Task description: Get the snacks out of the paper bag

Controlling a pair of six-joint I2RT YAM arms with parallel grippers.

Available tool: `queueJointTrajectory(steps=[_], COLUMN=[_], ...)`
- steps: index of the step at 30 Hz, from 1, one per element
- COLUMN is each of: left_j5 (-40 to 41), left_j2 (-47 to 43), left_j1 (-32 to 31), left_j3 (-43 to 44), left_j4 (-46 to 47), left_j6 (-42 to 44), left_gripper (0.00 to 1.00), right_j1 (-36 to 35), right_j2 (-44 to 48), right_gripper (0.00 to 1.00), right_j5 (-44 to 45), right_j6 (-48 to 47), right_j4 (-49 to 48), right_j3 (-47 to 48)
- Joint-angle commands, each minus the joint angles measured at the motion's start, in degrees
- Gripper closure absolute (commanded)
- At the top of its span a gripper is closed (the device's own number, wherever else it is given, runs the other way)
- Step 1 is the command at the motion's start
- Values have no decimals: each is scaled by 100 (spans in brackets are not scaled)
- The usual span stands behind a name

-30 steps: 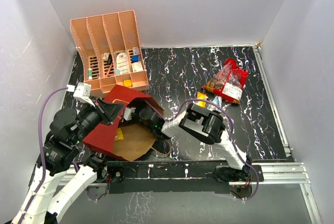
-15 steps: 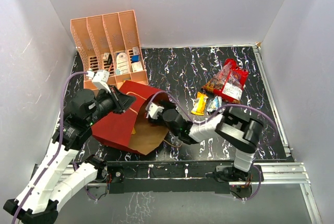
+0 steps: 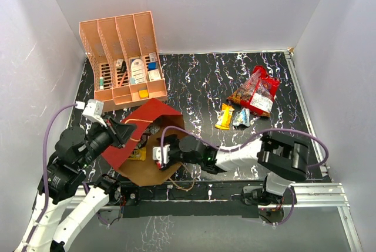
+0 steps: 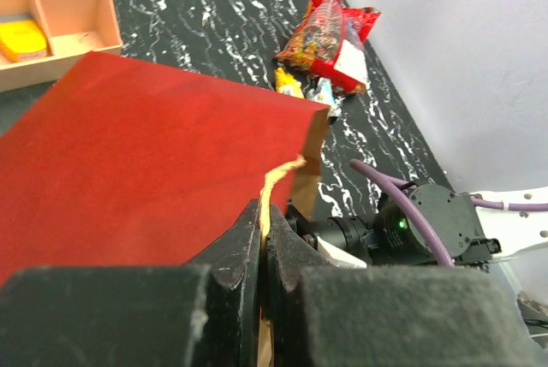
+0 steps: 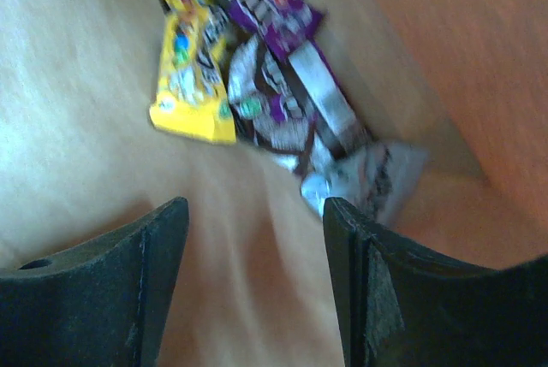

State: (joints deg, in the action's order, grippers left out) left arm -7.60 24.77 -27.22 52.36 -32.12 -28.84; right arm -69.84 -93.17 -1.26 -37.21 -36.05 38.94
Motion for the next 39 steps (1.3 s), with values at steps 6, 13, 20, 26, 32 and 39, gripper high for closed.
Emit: queueJointTrajectory(steps=[6,13,20,26,32,39], left_j5=[726,472,318,18,-103,-8], left_j2=[-162,-201,-293,-35,-20,-166], left_j1=[-10,-9,-11,-10,-11,-11], left_j3=[-89,-77,-244,-140,-147,-244], left_j4=[-721,-564,-257,-24,141,-3], left_j6=[-144,-280,-284,-300,-332,-314], left_gripper=[100,100,100,100,100,100], right_j1=[-855,-750,-578,-530,-375,164], right_j2=[-1350,-1767,-2201,-2917,-3479,-3367], right_gripper=[32,27,23,19,24,62], right_j5=[-1104,166,-425,108,808,887], right_j6=[451,19,501,1391,2168,2988], right_j4=[-1219,-1614,-1669,-1867,-1657,-1453], right_j3=[1228,1220,1487,2186,2748,2458])
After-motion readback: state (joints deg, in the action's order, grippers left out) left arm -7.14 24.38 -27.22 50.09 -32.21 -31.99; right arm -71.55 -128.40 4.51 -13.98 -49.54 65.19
